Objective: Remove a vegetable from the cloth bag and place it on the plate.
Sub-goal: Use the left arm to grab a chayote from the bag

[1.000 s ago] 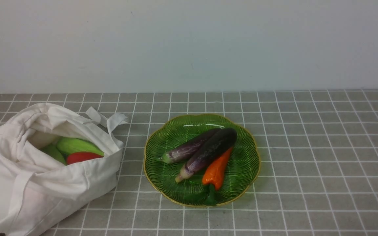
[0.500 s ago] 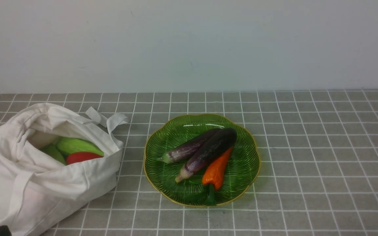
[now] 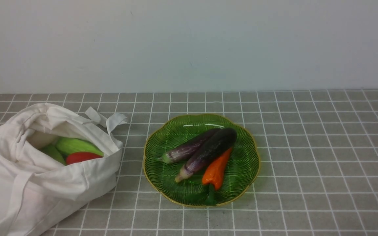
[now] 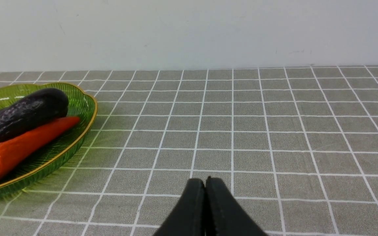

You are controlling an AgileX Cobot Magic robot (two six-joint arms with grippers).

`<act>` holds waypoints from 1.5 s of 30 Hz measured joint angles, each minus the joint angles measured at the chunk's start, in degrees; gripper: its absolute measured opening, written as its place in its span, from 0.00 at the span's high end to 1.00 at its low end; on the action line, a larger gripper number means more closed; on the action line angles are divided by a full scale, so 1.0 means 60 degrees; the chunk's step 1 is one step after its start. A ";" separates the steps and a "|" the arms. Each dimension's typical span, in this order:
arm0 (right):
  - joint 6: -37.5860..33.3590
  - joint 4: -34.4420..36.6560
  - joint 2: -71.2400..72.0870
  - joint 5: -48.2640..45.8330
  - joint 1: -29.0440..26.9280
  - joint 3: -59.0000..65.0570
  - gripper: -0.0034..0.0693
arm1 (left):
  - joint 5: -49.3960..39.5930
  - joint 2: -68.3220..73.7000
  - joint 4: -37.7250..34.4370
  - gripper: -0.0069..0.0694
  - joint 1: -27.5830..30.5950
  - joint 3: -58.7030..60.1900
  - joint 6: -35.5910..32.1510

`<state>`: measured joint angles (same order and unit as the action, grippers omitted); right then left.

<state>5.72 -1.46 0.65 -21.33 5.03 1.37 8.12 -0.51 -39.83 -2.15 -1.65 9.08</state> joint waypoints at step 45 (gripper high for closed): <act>0.0003 0.0000 0.0000 0.0000 0.0000 0.0000 0.97 | -1.0107 1.8283 0.8915 0.91 -0.1397 -1.3057 -0.4926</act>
<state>5.74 -1.46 0.65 -21.33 5.03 1.37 -52.52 109.19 13.66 -10.53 -79.99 -20.47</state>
